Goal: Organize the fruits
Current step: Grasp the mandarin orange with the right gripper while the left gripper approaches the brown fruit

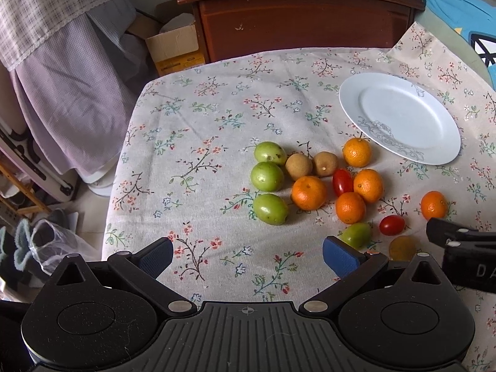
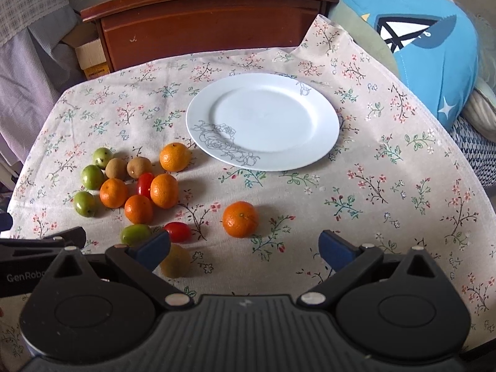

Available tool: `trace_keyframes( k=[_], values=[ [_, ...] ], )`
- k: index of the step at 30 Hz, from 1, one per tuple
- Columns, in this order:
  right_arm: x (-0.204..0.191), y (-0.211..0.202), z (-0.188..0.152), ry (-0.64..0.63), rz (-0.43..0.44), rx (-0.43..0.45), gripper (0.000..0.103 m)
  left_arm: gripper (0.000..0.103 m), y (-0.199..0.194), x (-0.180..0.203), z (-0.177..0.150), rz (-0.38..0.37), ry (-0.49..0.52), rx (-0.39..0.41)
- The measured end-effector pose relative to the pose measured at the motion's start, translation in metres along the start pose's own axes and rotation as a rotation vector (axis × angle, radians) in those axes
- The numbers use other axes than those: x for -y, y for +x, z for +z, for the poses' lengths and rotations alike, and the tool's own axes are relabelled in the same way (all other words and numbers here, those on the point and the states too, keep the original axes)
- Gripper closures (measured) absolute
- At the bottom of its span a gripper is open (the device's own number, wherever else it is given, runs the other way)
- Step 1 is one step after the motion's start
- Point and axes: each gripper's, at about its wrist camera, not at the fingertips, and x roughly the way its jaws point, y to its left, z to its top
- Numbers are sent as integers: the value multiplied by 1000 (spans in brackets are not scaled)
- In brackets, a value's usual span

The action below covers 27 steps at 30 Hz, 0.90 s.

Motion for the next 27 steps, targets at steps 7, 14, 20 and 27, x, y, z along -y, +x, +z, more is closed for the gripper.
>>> trace_keyframes(
  k=[7, 14, 20, 27],
  values=[
    [20, -3, -2, 44, 23, 41, 17, 0, 0, 2, -1, -24, 3, 1],
    [40, 6, -9, 107, 63, 6, 44, 0, 1, 9, -3, -57, 21, -4],
    [51, 5, -10, 149, 78, 22, 51, 0, 0, 17, -6, -70, 51, 2],
    [74, 9, -12, 262, 110, 10, 51, 0, 1, 23, -12, -114, 81, 2]
  ],
)
